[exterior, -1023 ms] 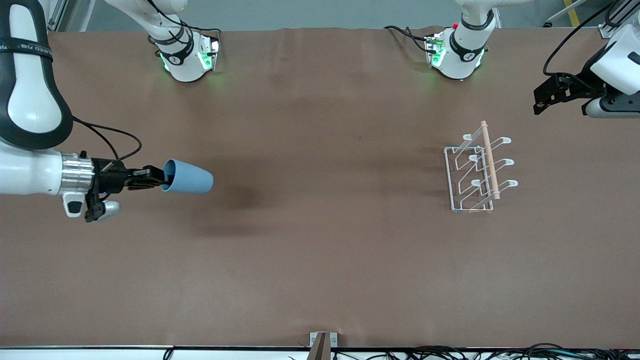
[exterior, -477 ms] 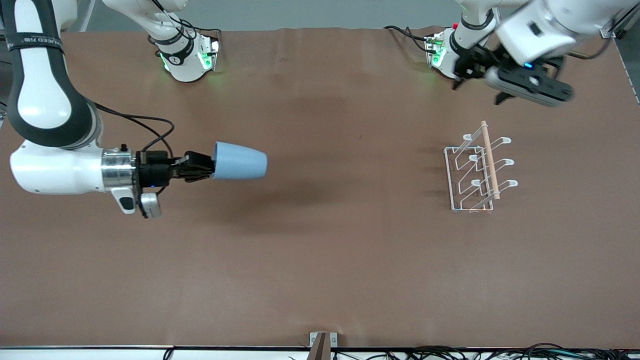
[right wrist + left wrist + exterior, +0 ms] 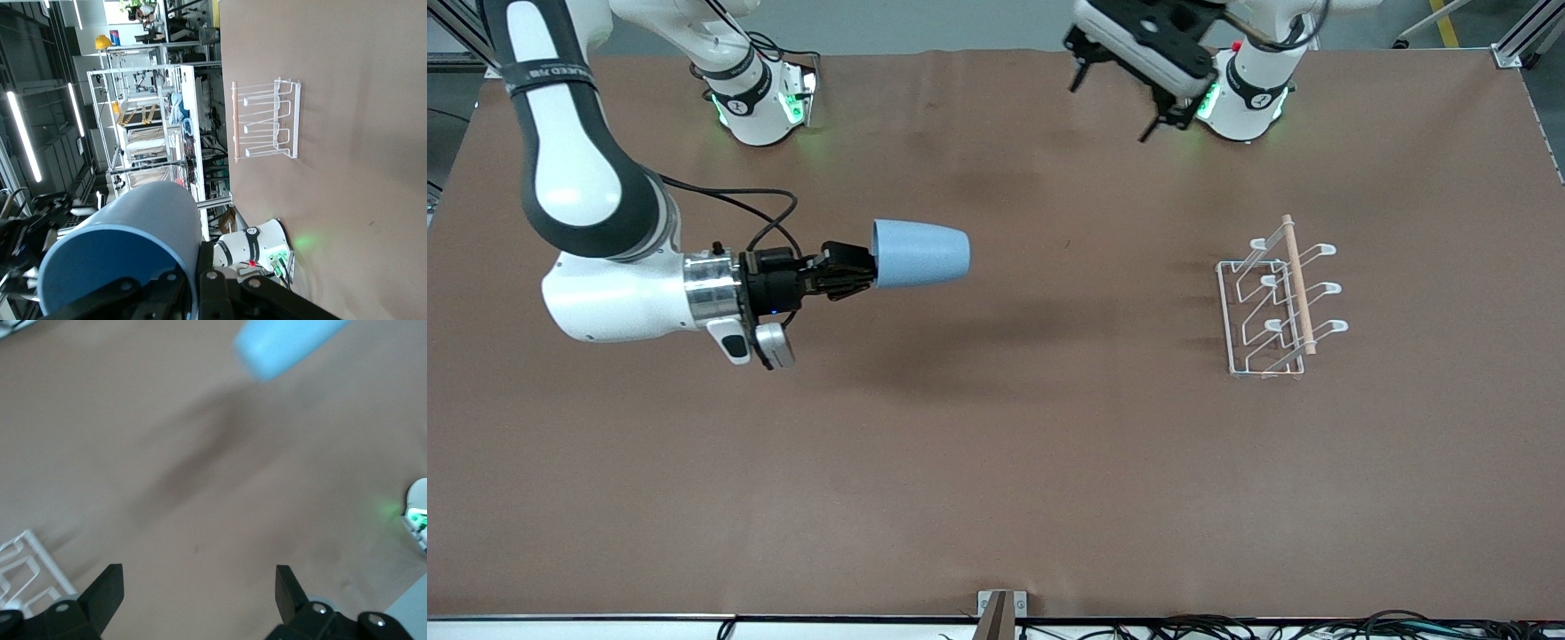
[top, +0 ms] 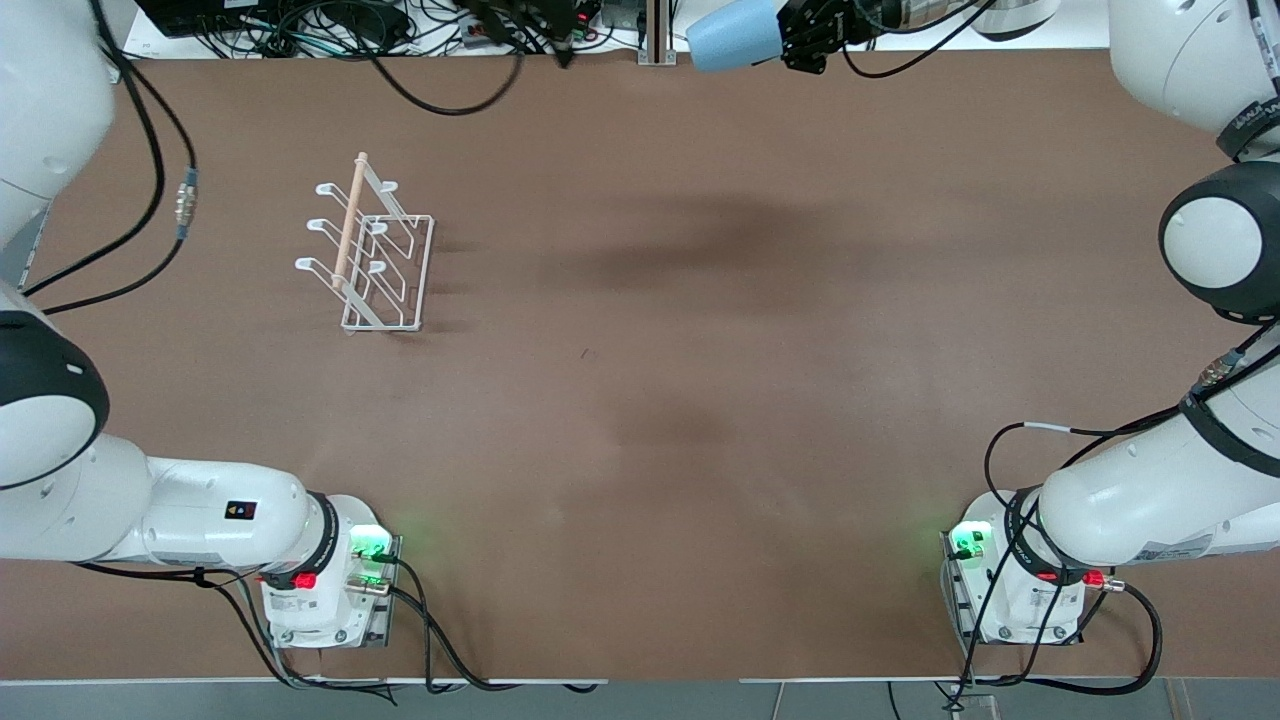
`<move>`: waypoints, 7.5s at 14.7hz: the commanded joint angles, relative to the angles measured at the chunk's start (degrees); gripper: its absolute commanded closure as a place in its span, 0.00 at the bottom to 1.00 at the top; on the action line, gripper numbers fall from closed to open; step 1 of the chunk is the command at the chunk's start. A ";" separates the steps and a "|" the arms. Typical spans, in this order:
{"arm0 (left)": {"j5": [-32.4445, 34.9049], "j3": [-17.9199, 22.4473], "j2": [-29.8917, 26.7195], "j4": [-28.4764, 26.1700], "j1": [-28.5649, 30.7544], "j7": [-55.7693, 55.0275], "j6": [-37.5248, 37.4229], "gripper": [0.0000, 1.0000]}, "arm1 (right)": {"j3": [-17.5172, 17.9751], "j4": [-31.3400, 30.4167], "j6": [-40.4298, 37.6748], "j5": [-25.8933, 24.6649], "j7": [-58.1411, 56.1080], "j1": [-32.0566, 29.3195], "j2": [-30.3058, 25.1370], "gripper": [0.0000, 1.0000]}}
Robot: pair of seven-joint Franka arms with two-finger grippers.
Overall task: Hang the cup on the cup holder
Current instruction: 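Lift the cup with the right gripper while the left gripper approaches, then lower the left gripper into the cup held by the right gripper, then close the left gripper on the cup rim and open the right gripper, then carry the cup with the left gripper while the right gripper withdraws, then slide the cup onto a white hook of the holder with the left gripper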
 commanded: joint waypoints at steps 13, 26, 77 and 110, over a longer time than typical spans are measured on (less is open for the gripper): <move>12.11 -1.52 14.98 7.93 -15.07 6.38 3.73 0.00 | -0.24 0.55 -0.96 -5.79 4.85 4.41 1.61 0.98; 15.62 -1.52 17.44 5.47 -18.33 10.07 6.73 0.00 | -0.15 0.55 -4.21 -9.58 7.94 6.26 1.61 0.97; 33.62 -0.91 23.94 3.10 -9.63 16.31 1.29 0.42 | -6.64 -0.49 -2.81 -30.72 13.12 3.88 -2.33 0.00; 87.35 -0.03 32.38 -22.92 0.75 32.05 -28.60 0.46 | -9.91 27.53 -21.61 -74.18 19.63 -5.96 -12.19 0.00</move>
